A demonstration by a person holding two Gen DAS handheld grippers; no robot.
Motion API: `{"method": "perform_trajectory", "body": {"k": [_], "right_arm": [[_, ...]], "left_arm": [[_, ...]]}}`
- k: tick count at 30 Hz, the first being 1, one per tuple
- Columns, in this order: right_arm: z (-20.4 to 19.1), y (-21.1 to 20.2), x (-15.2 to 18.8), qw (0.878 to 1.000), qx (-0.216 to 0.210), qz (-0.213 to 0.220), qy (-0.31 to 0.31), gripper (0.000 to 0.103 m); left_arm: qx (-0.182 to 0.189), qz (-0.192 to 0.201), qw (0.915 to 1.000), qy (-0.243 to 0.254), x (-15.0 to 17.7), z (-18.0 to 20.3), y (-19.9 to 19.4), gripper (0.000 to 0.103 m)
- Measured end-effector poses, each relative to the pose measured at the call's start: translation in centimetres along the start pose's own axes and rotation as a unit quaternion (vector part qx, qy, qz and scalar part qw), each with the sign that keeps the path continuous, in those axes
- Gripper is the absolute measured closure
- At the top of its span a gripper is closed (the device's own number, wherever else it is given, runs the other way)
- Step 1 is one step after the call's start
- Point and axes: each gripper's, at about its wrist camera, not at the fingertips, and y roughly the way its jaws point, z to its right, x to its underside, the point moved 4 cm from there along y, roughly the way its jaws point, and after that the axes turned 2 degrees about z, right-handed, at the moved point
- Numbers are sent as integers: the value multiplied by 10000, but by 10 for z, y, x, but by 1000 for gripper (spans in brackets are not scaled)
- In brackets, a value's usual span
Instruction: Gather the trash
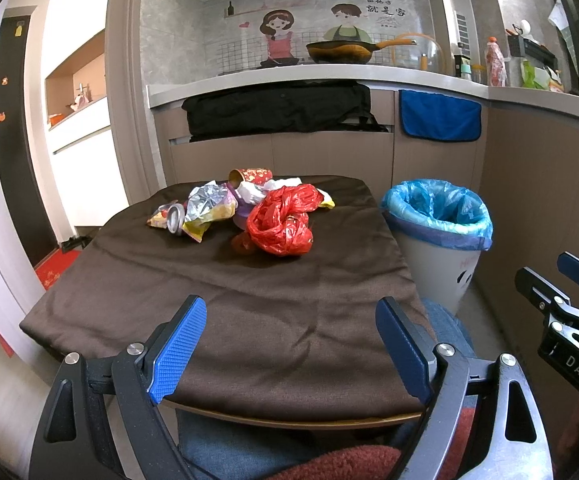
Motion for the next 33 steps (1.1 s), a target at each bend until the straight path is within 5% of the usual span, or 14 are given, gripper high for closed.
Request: {"method": "perform_trajectory", "body": {"k": [33], "right_arm": [[0, -1, -1, 10000, 5, 2, 10, 36]], "left_arm": [[36, 34, 10000, 11, -1, 3, -3, 17]]}}
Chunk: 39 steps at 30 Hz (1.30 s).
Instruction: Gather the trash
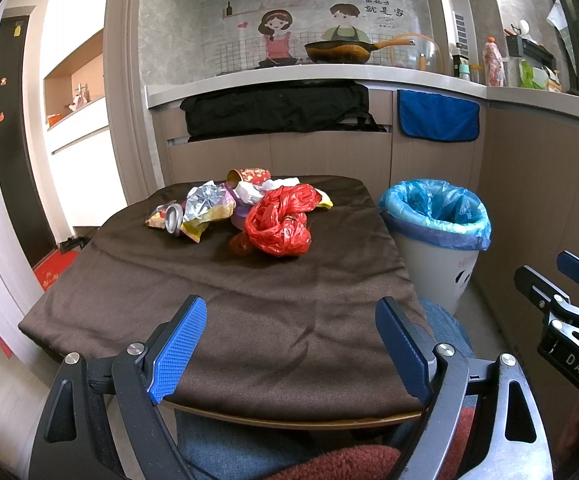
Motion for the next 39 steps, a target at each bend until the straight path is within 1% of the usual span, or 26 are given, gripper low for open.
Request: {"method": "perform_trajectory", "body": {"k": [13, 16, 30, 35, 39], "right_arm": [[-4, 3, 3, 10000, 12, 27, -6, 36], [5, -5, -1, 10000, 24, 43, -7, 36], [4, -5, -5, 10000, 29, 57, -8, 36], [3, -5, -8, 9999, 56, 88, 5, 36], [5, 2, -17, 9998, 76, 181, -31, 36]], "left_arm": [[3, -8, 10000, -5, 0, 0, 0, 17], [4, -6, 10000, -5, 0, 0, 0, 17], [-9, 7, 10000, -9, -1, -1, 0, 17], [-57, -39, 10000, -37, -13, -8, 6, 17], [79, -175, 9998, -76, -23, -11, 20, 21]]}}
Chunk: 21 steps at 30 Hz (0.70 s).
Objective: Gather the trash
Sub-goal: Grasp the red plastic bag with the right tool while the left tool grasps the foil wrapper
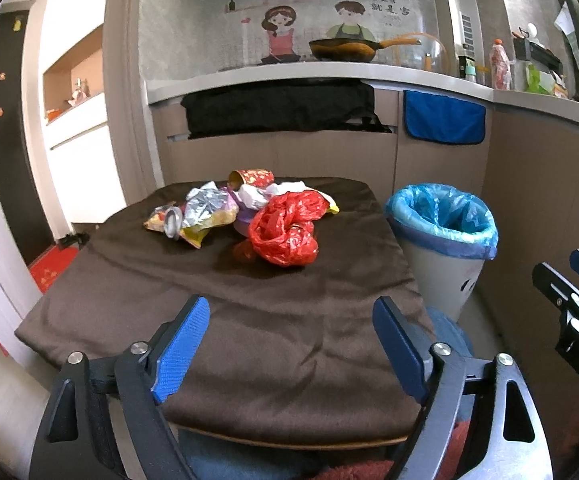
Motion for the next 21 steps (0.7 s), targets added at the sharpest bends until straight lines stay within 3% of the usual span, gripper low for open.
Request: {"method": "perform_trajectory", "body": {"k": [9, 17, 21], "right_arm": [[-3, 38, -30, 9998, -103, 107, -149, 36], [-28, 90, -65, 9982, -262, 286, -456, 36], [-46, 130, -79, 9979, -520, 115, -374, 36]], "left_arm": [[53, 336, 9994, 22, -30, 1, 36, 23], [-100, 279, 9995, -87, -62, -23, 95, 24], [-91, 138, 9998, -51, -70, -38, 126, 24]]}}
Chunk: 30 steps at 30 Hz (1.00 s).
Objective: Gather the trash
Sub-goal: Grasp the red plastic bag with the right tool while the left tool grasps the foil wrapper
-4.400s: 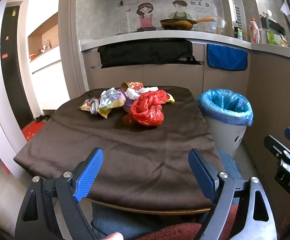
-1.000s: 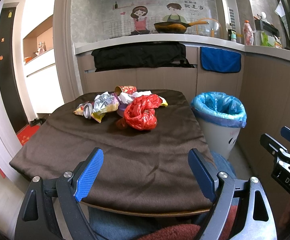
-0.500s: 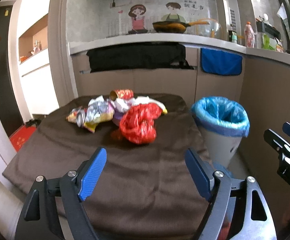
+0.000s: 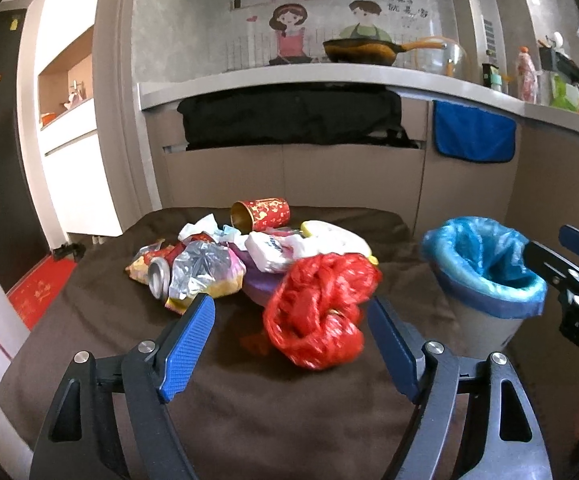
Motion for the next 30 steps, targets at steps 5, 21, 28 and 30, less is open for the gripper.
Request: {"method": "perform_trajectory", "body": {"k": [5, 21, 28, 30], "right_arm": [[-18, 53, -9, 9987, -348, -356, 128, 36], [-138, 138, -4, 9842, -1323, -1083, -454, 38], [-137, 154, 10, 9764, -1670, -1357, -181, 30], [-133, 158, 15, 9697, -1943, -1475, 98, 30]], "left_arm": [[-202, -21, 9998, -40, -10, -29, 27, 24], [-486, -301, 9970, -532, -1, -119, 73, 24], [-197, -421, 9970, -621, 4, -127, 81, 24], [-49, -488, 9964, -688, 5, -127, 84, 24]]}}
